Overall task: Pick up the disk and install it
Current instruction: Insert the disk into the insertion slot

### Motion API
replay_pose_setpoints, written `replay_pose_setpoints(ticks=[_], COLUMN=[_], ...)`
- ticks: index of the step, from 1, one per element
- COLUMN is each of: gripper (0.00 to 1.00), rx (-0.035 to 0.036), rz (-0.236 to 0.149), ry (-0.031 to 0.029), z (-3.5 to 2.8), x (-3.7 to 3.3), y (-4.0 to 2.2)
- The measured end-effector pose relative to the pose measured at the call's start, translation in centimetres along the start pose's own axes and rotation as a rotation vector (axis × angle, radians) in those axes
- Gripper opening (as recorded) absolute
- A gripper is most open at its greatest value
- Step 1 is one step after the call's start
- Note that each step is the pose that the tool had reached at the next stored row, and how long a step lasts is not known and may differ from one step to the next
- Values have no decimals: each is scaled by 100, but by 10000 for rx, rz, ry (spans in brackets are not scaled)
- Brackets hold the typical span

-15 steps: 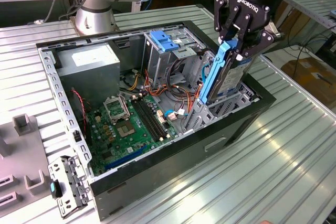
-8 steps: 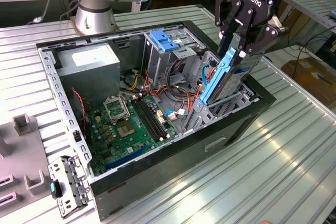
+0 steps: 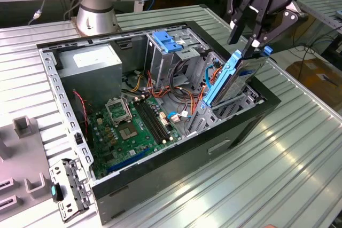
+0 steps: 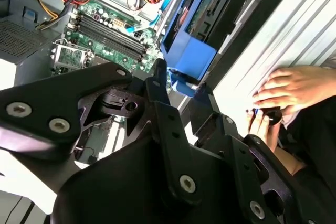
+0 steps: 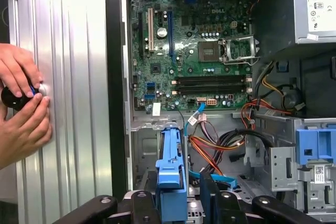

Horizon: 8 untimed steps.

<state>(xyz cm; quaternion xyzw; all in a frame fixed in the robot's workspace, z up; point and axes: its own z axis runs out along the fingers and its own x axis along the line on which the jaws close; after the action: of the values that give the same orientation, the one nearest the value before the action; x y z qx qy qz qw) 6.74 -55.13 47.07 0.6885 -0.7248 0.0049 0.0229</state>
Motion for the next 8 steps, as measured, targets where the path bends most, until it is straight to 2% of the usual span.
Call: replay_pose_setpoints(ticks=[4, 5, 7, 8], gripper=[45, 43, 30, 24], rx=[-307, -335, -344, -344], rz=[-13, -13, -12, -29], ry=[10, 12, 12, 12], z=[-5, -5, -5, -3], x=[-10, -10, -12, 13], y=[-187, -206, -220, -222])
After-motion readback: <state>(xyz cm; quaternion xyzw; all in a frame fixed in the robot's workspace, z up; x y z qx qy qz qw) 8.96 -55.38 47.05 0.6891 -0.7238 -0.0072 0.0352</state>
